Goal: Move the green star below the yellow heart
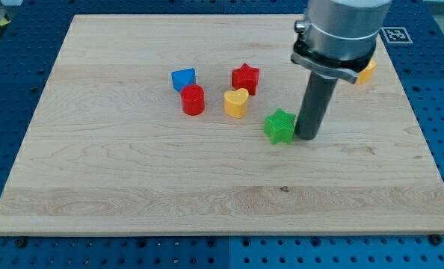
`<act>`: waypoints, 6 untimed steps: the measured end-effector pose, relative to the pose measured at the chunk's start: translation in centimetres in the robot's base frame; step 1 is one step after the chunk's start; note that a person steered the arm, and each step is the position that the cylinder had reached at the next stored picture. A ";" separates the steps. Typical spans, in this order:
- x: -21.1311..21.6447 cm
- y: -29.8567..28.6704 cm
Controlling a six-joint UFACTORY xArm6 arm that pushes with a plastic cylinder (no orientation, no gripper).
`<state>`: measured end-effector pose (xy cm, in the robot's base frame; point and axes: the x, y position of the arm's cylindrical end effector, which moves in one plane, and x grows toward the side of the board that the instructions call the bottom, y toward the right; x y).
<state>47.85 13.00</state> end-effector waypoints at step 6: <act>0.4 -5.9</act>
